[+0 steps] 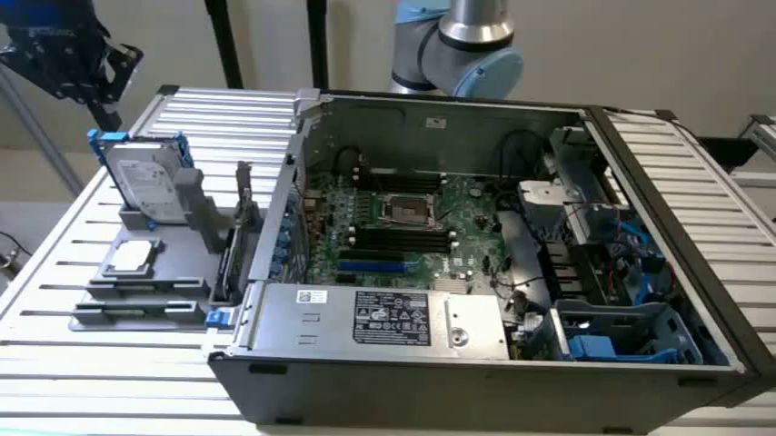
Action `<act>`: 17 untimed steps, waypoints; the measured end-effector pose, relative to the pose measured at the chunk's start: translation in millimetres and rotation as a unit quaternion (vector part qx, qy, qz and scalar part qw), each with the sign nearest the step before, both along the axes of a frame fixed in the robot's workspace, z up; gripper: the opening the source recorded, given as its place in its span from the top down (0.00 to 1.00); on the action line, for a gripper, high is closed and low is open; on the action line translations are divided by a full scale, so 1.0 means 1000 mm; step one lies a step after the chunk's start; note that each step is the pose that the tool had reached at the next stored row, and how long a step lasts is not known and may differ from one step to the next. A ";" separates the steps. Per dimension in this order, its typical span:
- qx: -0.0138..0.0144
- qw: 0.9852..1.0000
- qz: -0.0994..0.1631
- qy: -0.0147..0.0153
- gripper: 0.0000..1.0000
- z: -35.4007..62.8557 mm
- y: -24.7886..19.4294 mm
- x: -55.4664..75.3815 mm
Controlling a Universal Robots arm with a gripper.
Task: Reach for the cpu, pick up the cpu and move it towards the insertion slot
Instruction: 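Pick up the cpu and move it towards the insertion slot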
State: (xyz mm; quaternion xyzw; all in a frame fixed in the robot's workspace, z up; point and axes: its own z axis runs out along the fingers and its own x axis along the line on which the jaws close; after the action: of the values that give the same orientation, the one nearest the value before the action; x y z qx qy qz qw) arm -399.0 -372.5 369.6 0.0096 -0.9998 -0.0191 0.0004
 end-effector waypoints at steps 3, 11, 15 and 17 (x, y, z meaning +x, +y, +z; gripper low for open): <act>0.000 1.000 0.000 0.000 0.89 0.0000 0.0000 0.000; 0.000 1.000 0.000 0.000 0.89 0.0000 0.0000 0.000; 0.000 1.000 0.000 0.000 0.89 -0.0003 -0.0016 0.000; 0.000 1.000 0.000 0.000 0.89 -0.0010 -0.0082 0.000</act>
State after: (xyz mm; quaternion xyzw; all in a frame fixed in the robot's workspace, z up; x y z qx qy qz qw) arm -399.2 -380.7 368.6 0.0095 -0.9998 -0.0191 0.0004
